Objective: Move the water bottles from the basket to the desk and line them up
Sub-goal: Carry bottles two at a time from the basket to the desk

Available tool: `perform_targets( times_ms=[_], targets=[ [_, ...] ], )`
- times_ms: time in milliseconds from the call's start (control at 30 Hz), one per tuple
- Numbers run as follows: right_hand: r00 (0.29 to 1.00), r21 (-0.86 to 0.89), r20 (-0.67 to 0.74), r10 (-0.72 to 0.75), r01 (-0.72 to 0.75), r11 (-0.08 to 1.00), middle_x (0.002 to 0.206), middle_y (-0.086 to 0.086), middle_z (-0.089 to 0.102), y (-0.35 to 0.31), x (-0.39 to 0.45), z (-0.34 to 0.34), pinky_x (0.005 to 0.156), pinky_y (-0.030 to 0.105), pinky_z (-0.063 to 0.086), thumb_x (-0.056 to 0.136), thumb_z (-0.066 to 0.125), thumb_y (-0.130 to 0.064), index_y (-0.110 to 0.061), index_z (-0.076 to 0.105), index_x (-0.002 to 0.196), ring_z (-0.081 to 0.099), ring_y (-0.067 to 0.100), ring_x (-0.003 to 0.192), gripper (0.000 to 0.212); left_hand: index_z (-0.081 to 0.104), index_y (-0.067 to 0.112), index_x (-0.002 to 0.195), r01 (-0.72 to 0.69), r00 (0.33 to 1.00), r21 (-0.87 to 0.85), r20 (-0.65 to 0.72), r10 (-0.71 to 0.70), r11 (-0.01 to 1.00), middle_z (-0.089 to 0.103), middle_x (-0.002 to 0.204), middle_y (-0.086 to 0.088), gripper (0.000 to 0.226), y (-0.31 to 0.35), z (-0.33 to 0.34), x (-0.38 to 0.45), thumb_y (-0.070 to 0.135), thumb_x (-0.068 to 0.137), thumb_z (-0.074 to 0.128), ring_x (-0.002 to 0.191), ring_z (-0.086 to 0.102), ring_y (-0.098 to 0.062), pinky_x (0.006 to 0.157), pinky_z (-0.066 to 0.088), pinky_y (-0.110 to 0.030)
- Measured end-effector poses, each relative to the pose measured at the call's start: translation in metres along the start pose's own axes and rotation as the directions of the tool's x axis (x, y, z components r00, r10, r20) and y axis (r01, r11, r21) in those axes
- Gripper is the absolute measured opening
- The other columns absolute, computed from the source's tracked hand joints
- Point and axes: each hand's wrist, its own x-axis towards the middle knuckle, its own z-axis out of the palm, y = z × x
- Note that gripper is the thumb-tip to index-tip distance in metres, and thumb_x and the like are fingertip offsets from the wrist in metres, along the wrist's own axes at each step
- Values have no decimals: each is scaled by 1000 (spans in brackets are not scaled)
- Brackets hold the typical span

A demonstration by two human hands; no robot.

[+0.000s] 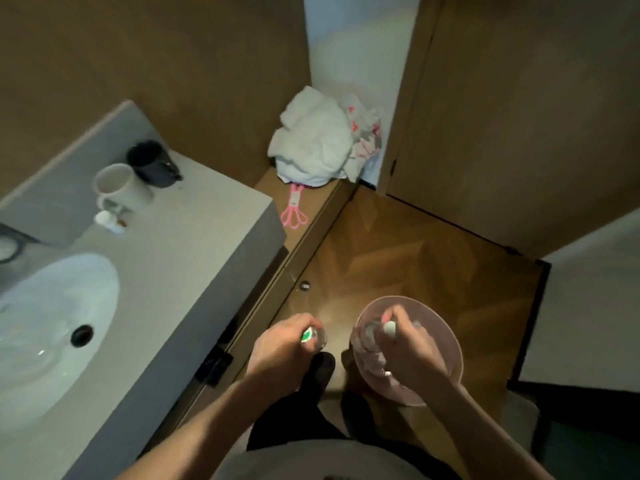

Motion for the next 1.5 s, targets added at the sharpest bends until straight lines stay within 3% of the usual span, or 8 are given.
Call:
perform_targets(
  times_ms=[133,200,367,600,767,967,1267,1500],
  targets=[
    [978,-152,59,-202,209,966,93,-10,68,-24,-21,-8,52,15,40,106,56,-42,-40,42,111,64,5,73,15,61,44,114,125,977,-12,-170,-126,992,66,109,26,19,7,-18,-57,32,99,65,95,64,-1,81,52,-20],
    [953,-205,99,-285,300,931,91,-9,66,-41,-32,-8,49,15,34,106,57,-43,-39,41,113,62,5,71,18,61,46,114,191,946,-103,-244,-211,976,66,108,26,21,9,-30,-85,33,99,67,94,65,0,75,49,-11],
    [855,-294,240,-459,515,805,96,-12,66,-98,-68,12,54,16,47,104,60,-47,-41,43,120,66,10,73,24,59,47,112,288,834,-292,-392,-389,912,65,110,24,20,5,-64,-172,41,97,69,98,65,-4,75,61,-23],
    [633,-307,456,-626,772,557,102,-10,70,-193,-144,87,63,21,57,103,57,-50,-37,49,117,70,11,79,21,58,46,105,343,644,-403,-557,-525,849,70,95,25,15,-40,-104,-309,41,95,68,85,66,-4,72,58,-36],
    [498,-268,567,-656,864,425,86,-8,71,-257,-221,180,78,44,61,99,51,-54,-41,46,105,70,14,79,15,59,41,106,369,503,-503,-600,-623,782,69,98,25,15,-91,-120,-442,36,97,69,74,65,-4,69,57,-33],
    [320,-133,672,-667,939,317,74,-3,71,-319,-331,295,70,44,60,99,58,-55,-39,49,101,70,17,72,18,58,42,103,491,297,-527,-647,-702,694,64,83,21,13,-139,-128,-592,36,98,67,77,63,4,62,46,-11],
    [18,64,791,-612,992,112,80,-1,71,-396,-479,423,74,52,60,97,59,-56,-41,52,97,69,16,75,16,59,42,105,480,-85,-702,-634,-769,526,69,99,26,17,-185,-138,-754,33,96,71,87,64,4,66,46,-13],
    [-161,177,836,-524,984,-19,92,-7,72,-451,-554,517,72,49,64,98,58,-59,-42,54,97,72,11,78,18,60,42,108,441,-300,-796,-566,-768,414,70,101,22,19,-226,-150,-828,32,96,71,80,64,2,61,47,-5]
  ],
)
